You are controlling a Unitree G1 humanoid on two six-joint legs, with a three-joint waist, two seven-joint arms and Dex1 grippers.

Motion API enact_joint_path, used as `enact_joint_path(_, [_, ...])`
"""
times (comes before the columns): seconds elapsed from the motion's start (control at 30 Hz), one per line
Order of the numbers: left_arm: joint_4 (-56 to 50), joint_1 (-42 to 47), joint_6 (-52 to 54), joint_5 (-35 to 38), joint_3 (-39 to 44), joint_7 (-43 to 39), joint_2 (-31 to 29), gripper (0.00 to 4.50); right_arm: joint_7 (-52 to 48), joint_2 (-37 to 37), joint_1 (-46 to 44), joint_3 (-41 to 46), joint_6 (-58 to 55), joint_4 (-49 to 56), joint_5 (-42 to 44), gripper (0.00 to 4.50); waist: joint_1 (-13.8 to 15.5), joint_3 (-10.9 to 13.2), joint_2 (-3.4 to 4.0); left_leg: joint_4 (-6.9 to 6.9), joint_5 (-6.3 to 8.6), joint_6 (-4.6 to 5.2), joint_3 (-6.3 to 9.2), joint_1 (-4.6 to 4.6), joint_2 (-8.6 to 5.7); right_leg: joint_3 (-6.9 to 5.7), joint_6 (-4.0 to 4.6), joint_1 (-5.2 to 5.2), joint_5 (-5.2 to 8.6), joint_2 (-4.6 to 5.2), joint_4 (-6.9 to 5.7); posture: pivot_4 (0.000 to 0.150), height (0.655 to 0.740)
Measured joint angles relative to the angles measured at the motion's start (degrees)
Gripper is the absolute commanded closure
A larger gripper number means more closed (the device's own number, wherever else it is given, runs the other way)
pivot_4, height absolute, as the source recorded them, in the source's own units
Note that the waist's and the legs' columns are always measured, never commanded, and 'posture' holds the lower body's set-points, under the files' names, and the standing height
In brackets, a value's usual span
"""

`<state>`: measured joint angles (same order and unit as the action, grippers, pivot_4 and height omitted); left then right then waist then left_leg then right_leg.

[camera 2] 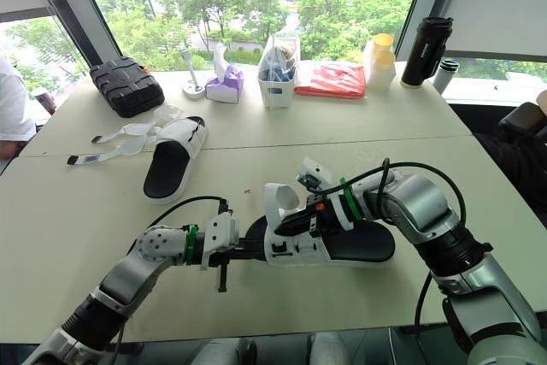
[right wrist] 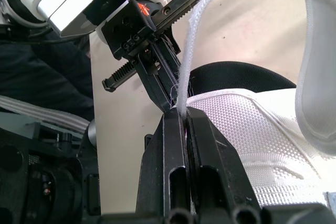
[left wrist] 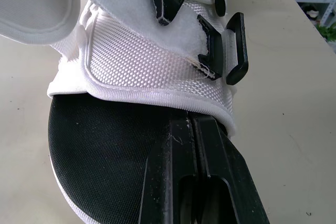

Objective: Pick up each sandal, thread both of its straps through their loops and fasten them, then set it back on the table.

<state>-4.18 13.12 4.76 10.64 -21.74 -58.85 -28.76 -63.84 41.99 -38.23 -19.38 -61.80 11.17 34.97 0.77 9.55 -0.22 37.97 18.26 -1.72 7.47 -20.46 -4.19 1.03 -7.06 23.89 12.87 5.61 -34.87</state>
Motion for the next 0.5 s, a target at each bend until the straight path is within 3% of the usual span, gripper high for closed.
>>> enact_joint_path(0.13, [-0.03, 0.0, 0.0, 0.0, -0.01, 0.0, 0.0, 4.5, -0.95, 1.02, -0.01, 0.16, -0.47, 0.87, 0.27, 4.45, 0.01, 0.0, 0.0, 0.0, 0.0, 0.0, 0.0, 0.0, 0.0, 0.0, 0.0, 0.0, 0.0, 0.0, 0.0, 0.15, 0.74])
enact_joint_path(0.23, [-0.03, 0.0, 0.0, 0.0, -0.01, 0.0, 0.0, 4.5, -1.88, 1.71, -0.01, 0.54, -1.46, 1.15, 1.26, 3.7, 0.02, 0.0, 0.0, 0.0, 0.0, 0.0, 0.0, -0.01, 0.0, 0.0, 0.0, 0.0, 0.0, 0.0, 0.01, 0.15, 0.74])
enact_joint_path(0.33, [-0.03, 0.0, 0.0, 0.0, -0.01, 0.02, 0.0, 4.5, -2.5, 1.92, -0.01, 0.74, -2.37, 2.17, 2.34, 2.26, 0.01, 0.0, 0.0, 0.0, 0.0, 0.0, 0.0, -0.01, 0.0, 0.0, 0.0, 0.0, 0.0, 0.0, 0.01, 0.15, 0.74])
enact_joint_path(0.5, [-0.03, 0.0, 0.0, -0.01, 0.0, 0.1, -0.04, 4.5, -0.38, -0.4, -1.29, 3.92, -6.76, 0.72, 4.71, 2.26, 0.01, 0.0, 0.0, 0.0, 0.0, 0.0, 0.0, -0.01, 0.0, 0.0, 0.0, 0.0, 0.0, 0.0, 0.03, 0.15, 0.74])
